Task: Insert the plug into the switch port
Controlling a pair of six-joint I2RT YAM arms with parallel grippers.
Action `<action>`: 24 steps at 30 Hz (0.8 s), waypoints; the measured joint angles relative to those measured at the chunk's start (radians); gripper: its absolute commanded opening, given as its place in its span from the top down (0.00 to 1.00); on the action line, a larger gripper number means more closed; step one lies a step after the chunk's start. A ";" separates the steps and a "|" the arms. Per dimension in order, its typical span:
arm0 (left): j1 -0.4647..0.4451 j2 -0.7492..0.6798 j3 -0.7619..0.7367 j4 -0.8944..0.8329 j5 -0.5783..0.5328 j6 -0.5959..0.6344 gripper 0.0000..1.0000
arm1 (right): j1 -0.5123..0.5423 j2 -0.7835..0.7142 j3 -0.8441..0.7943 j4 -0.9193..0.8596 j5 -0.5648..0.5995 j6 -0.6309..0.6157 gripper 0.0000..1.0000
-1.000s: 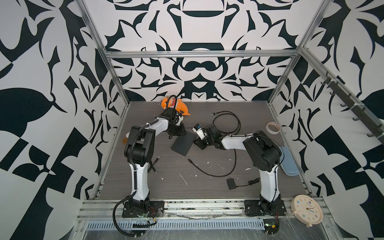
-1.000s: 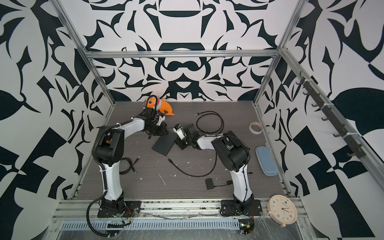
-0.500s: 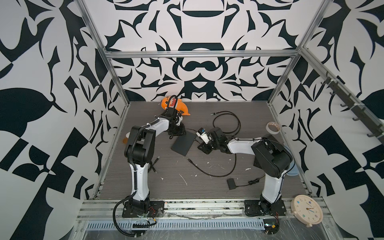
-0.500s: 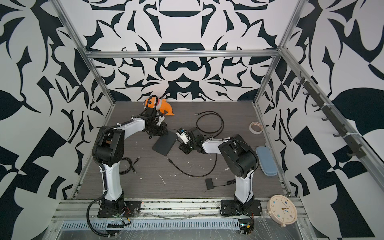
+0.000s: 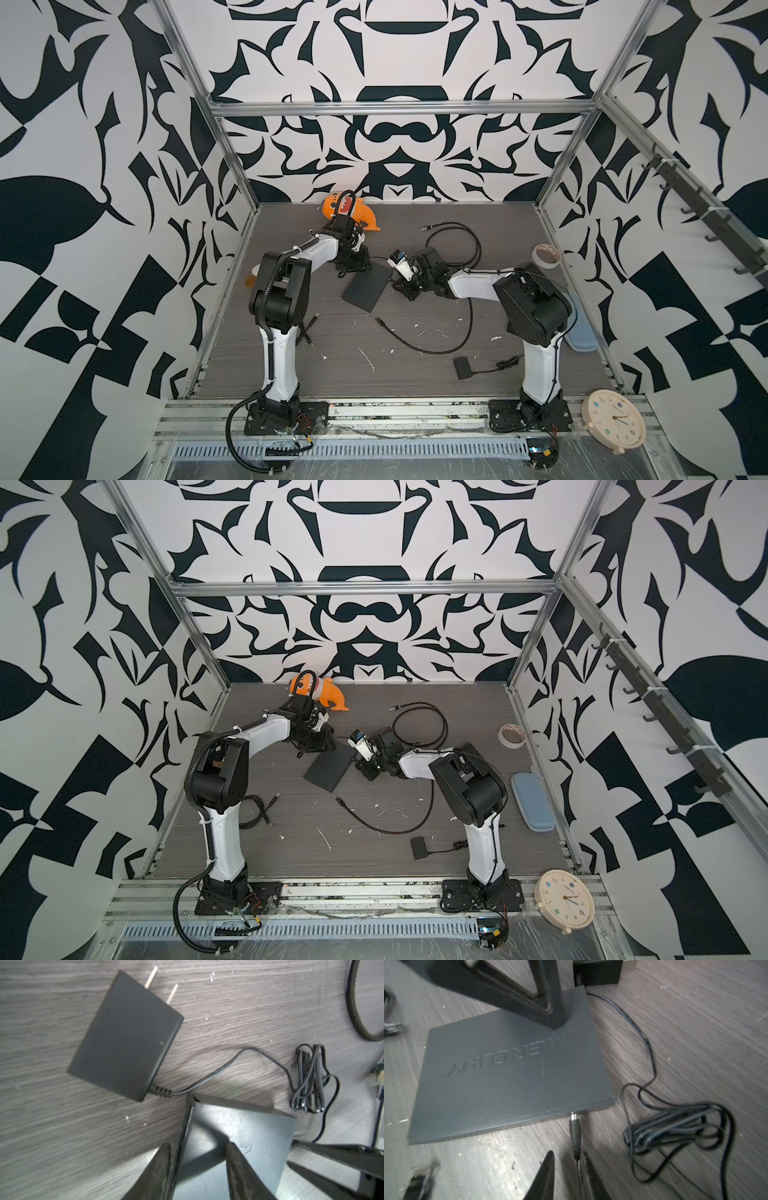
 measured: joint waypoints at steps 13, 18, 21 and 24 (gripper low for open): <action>0.000 0.029 0.061 -0.089 0.022 0.060 0.51 | -0.005 0.016 0.016 -0.014 0.016 -0.013 0.89; 0.000 0.054 0.102 -0.122 0.032 0.091 0.50 | -0.005 0.018 0.009 0.003 0.016 -0.011 0.91; 0.000 0.076 0.130 -0.132 0.047 0.103 0.48 | -0.005 0.018 -0.005 0.034 0.016 -0.004 0.92; 0.000 0.102 0.166 -0.142 0.070 0.115 0.48 | -0.004 0.018 -0.016 0.059 0.015 0.003 0.92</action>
